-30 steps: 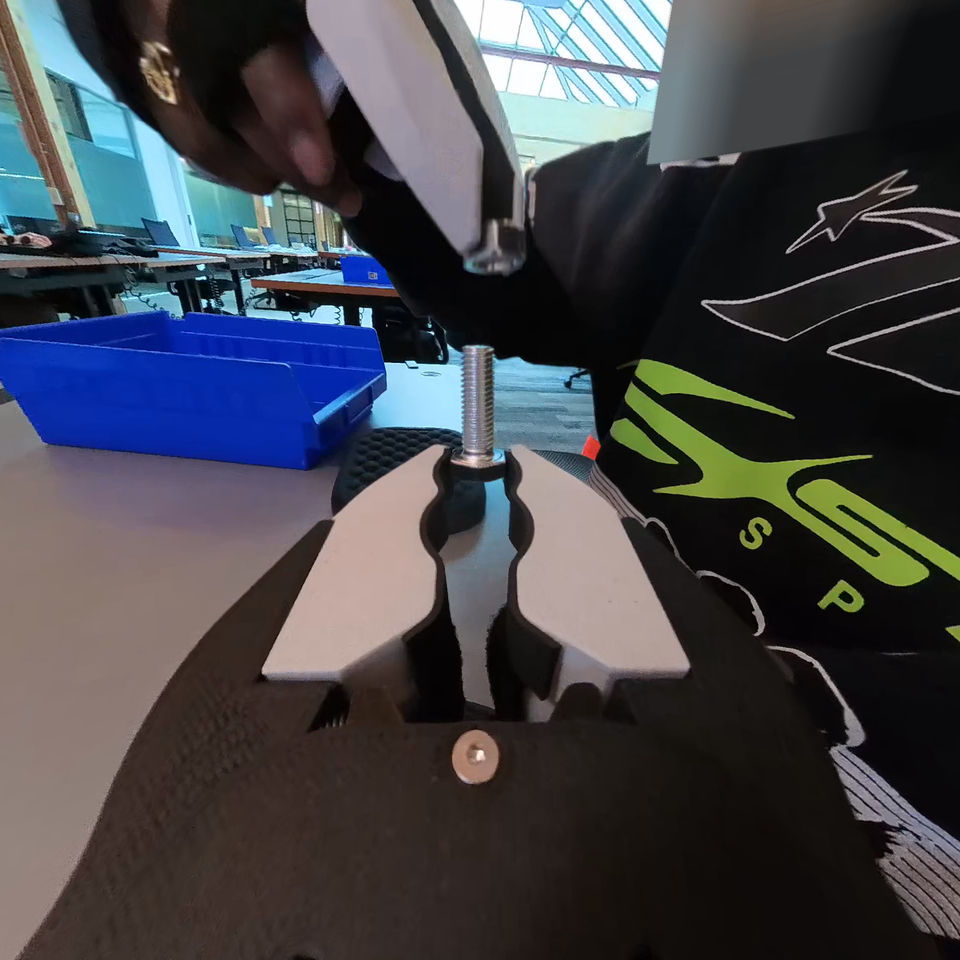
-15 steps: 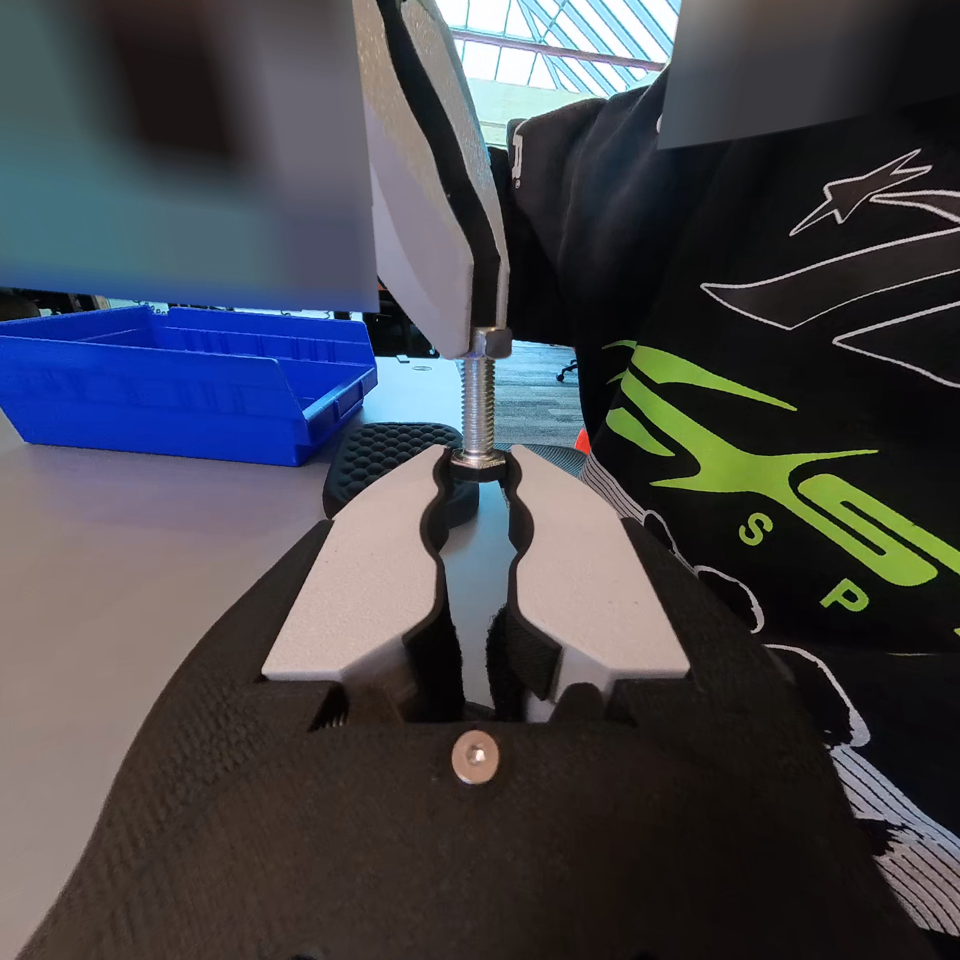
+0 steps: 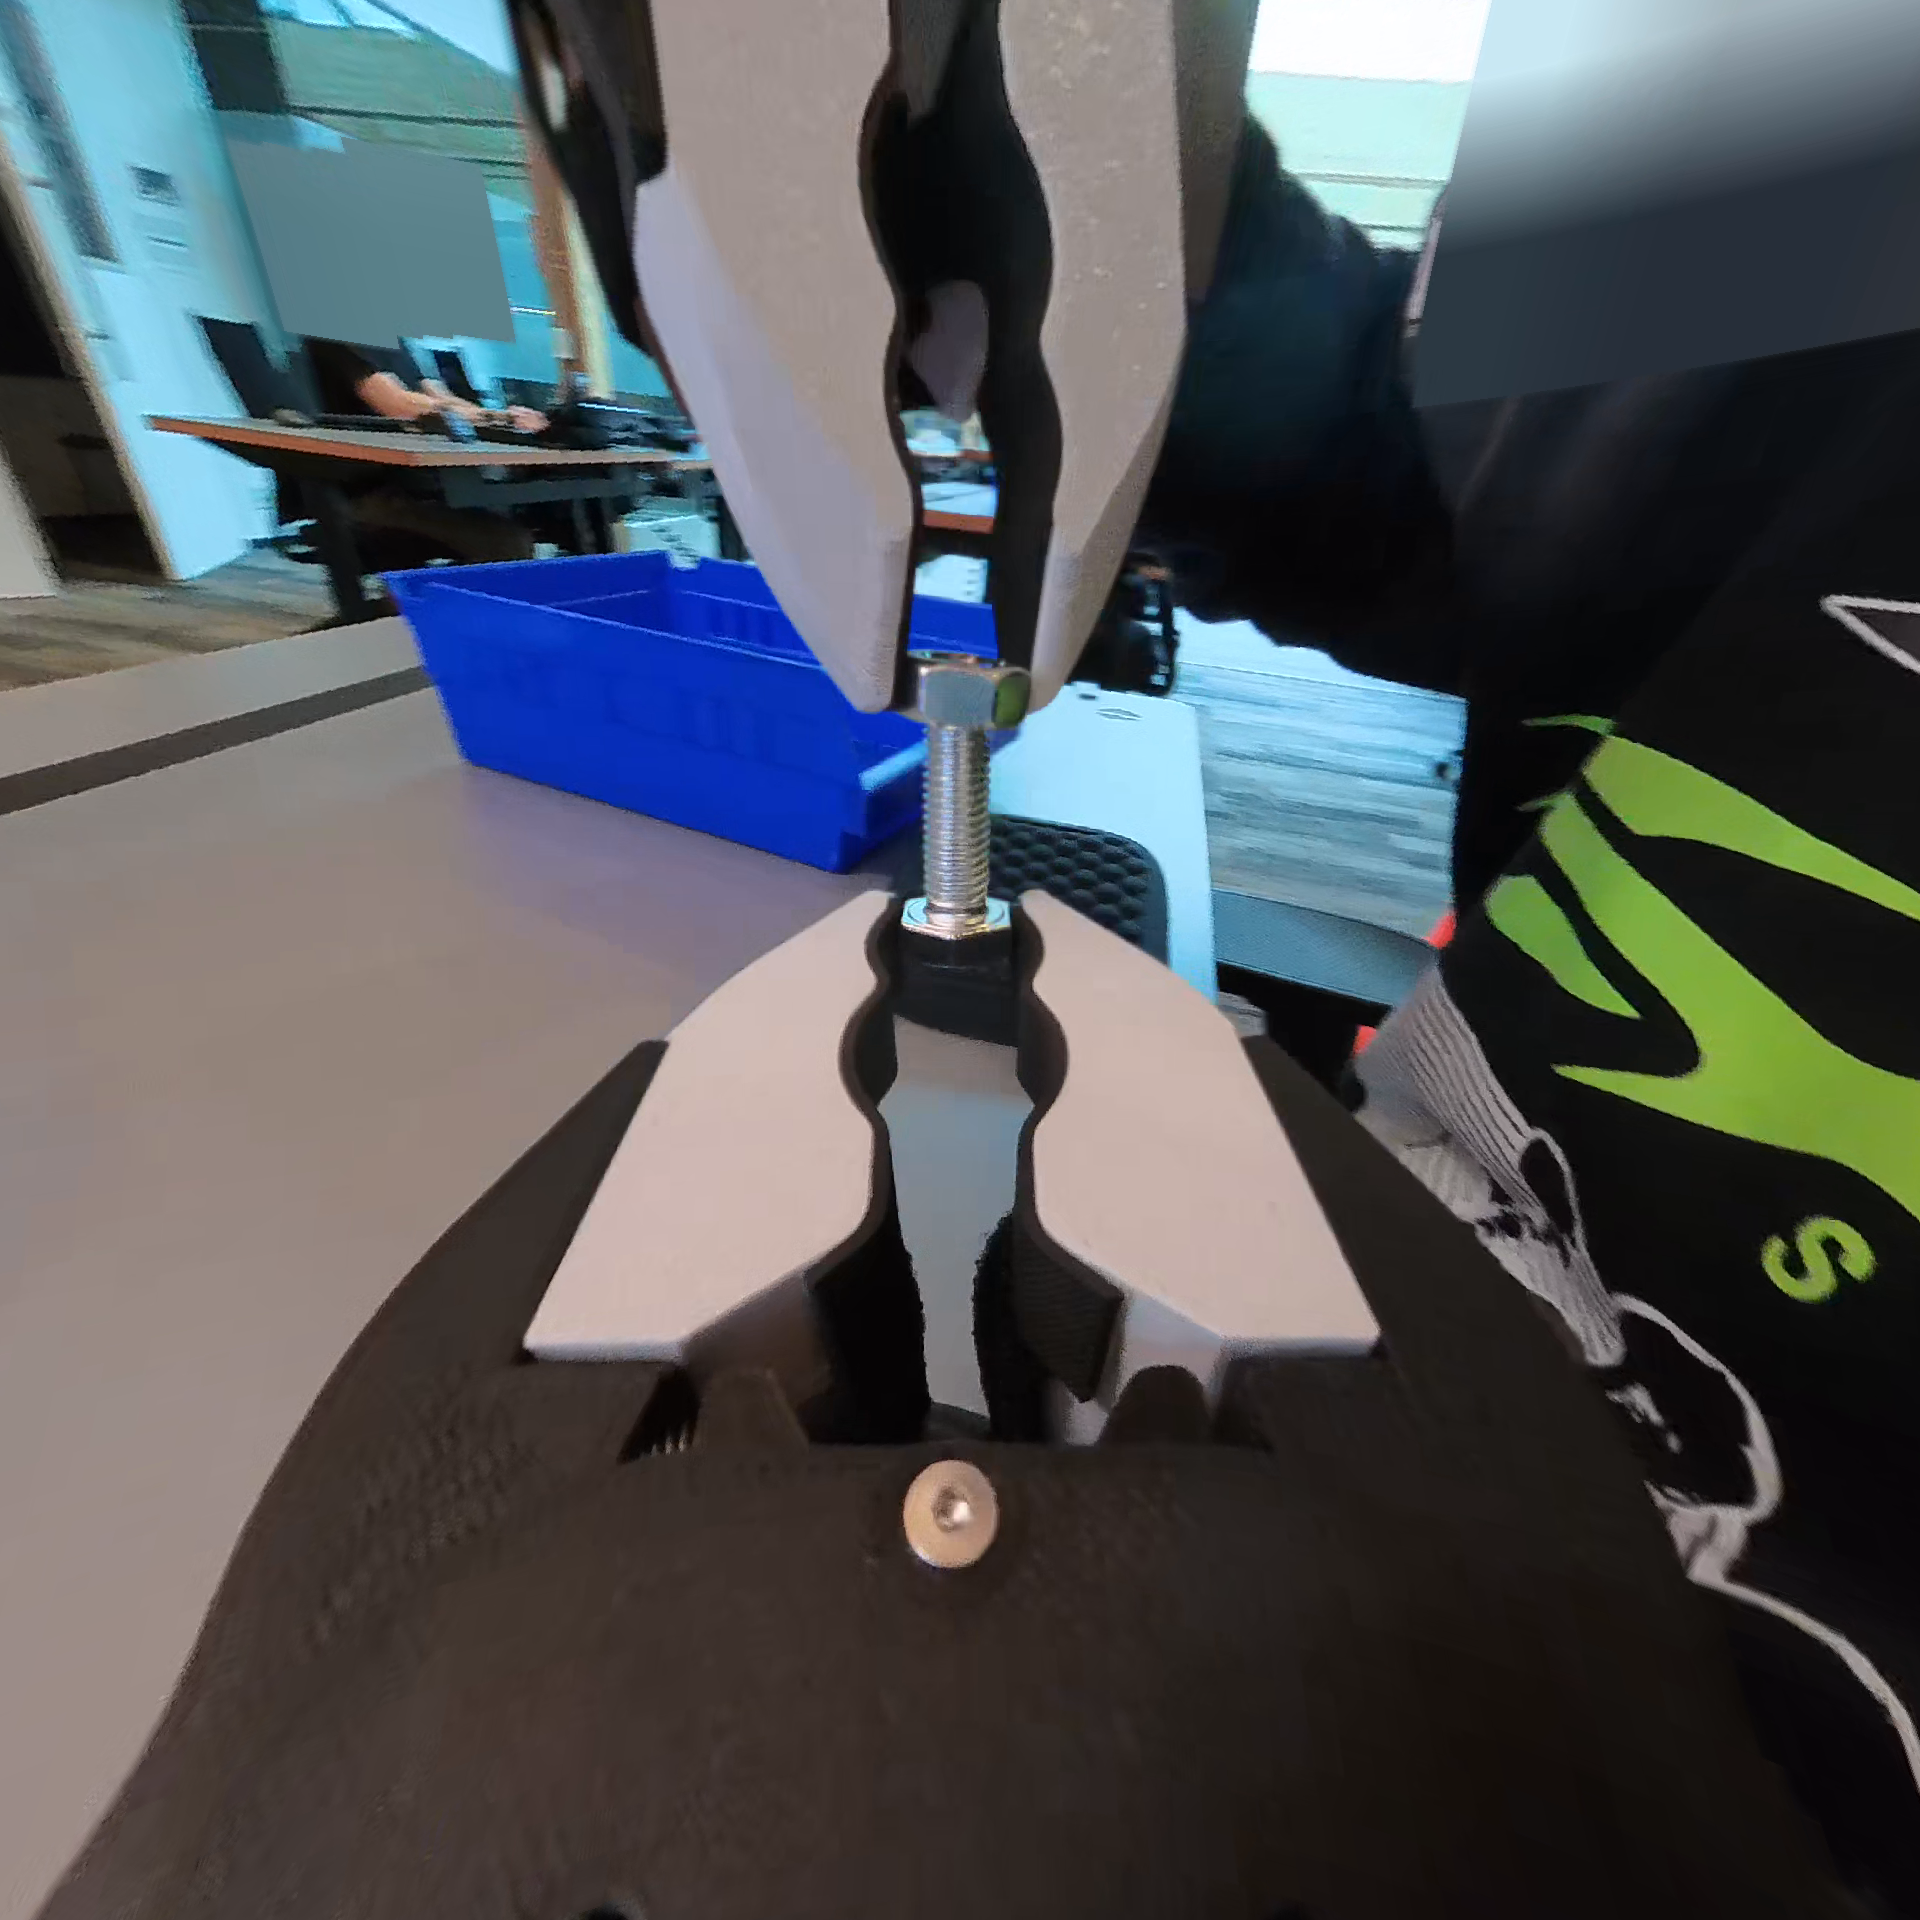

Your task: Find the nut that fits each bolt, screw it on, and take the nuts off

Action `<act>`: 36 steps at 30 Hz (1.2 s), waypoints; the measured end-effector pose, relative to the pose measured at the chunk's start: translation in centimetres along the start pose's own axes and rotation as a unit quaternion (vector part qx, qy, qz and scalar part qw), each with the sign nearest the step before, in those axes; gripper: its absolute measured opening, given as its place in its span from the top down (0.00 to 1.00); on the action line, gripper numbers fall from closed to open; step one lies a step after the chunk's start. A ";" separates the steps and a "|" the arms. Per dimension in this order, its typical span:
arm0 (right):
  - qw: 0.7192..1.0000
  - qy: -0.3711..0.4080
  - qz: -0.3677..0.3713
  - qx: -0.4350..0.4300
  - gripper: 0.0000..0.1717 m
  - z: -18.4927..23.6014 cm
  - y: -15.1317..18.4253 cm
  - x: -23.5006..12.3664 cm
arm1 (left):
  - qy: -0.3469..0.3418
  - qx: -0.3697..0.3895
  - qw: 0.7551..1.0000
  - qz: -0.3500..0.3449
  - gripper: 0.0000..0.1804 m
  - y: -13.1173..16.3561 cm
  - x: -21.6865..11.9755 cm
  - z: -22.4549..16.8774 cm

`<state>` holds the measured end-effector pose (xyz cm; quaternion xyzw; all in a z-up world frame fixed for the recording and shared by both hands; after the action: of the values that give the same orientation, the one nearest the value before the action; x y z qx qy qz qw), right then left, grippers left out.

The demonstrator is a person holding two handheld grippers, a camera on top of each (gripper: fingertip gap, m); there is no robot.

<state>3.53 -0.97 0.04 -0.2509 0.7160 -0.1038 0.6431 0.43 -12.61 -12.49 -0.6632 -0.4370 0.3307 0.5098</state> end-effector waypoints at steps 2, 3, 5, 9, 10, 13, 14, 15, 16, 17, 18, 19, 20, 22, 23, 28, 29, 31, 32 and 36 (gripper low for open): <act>0.999 0.012 0.010 0.032 0.90 0.1 0.2 0.0 | -0.045 0.010 0.999 0.000 0.90 0.1 0.1 -0.3; 0.999 0.015 0.014 0.046 0.90 0.1 0.2 0.1 | -0.064 0.015 0.998 0.002 0.90 0.1 0.2 -0.5; 0.996 0.023 0.020 0.081 0.90 0.0 0.2 0.1 | -0.094 0.018 0.995 -0.003 0.90 0.2 0.4 -0.7; 0.986 0.047 0.033 0.156 0.90 -0.1 0.2 0.1 | -0.150 0.030 0.988 -0.012 0.90 0.2 0.4 -0.9; 0.983 0.051 0.039 0.174 0.90 -0.1 0.2 0.1 | -0.159 0.033 0.987 -0.010 0.90 0.2 0.5 -0.9; 0.973 0.057 0.063 0.217 0.90 -0.2 0.1 0.3 | -0.179 0.040 0.983 -0.003 0.90 0.3 0.7 -0.9; 0.971 0.060 0.069 0.222 0.90 -0.2 0.0 0.3 | -0.182 0.042 0.982 -0.002 0.90 0.4 0.7 -0.9; 0.970 0.060 0.073 0.223 0.90 -0.2 0.0 0.4 | -0.180 0.042 0.983 -0.001 0.90 0.4 0.7 -0.9; 0.970 0.060 0.076 0.222 0.90 -0.1 -0.1 0.4 | -0.177 0.041 0.983 0.000 0.90 0.4 0.7 -0.9; 0.970 0.061 0.077 0.221 0.90 -0.1 -0.2 0.4 | -0.174 0.040 0.984 -0.001 0.90 0.4 0.7 -0.8; 0.971 0.063 0.075 0.219 0.90 -0.2 -0.2 0.3 | -0.170 0.039 0.985 -0.004 0.90 0.3 0.6 -0.8; 0.971 0.064 0.072 0.218 0.89 -0.2 -0.2 0.3 | -0.165 0.038 0.985 -0.006 0.90 0.3 0.6 -0.8; 0.971 0.067 0.070 0.219 0.87 -0.2 -0.2 0.3 | -0.163 0.038 0.986 -0.006 0.90 0.3 0.6 -0.8; 0.972 0.067 0.064 0.218 0.83 -0.2 -0.1 0.2 | -0.161 0.039 0.986 -0.005 0.90 0.3 0.6 -0.8; 0.972 0.070 0.058 0.218 0.80 -0.2 0.0 0.2 | -0.160 0.039 0.986 -0.006 0.90 0.3 0.6 -0.8; 0.972 0.114 -0.051 0.199 0.70 0.8 1.0 -0.2 | -0.144 0.007 0.989 -0.036 0.90 0.0 -0.1 -0.4; 0.964 0.138 -0.108 0.198 0.69 1.1 1.4 -0.2 | -0.144 0.002 0.989 -0.045 0.90 -0.1 -0.3 -0.3; 0.932 0.200 -0.222 0.206 0.68 1.7 2.5 0.4 | -0.146 -0.001 0.988 -0.051 0.90 -0.3 -0.5 0.0; 0.909 0.237 -0.268 0.212 0.68 1.9 3.2 0.9 | -0.149 0.000 0.988 -0.051 0.90 -0.4 -0.6 0.1; 0.842 0.305 -0.381 0.232 0.74 2.5 4.9 3.6 | -0.150 -0.003 0.987 -0.051 0.90 -0.4 -0.7 0.3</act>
<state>4.70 1.91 -5.74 -0.3027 0.6789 -0.5748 0.3420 -0.27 -13.09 -12.16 -0.5845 -0.5426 0.3991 0.4523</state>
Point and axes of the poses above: each gripper's, where its closed fingertips meet, x out along the fingers, y out of its underside, z = x × y across the jaws, the point moved 10 cm from there along -x, back along the fingers, and after that the axes turned 10 degrees about -x, right-handed, at the moved point
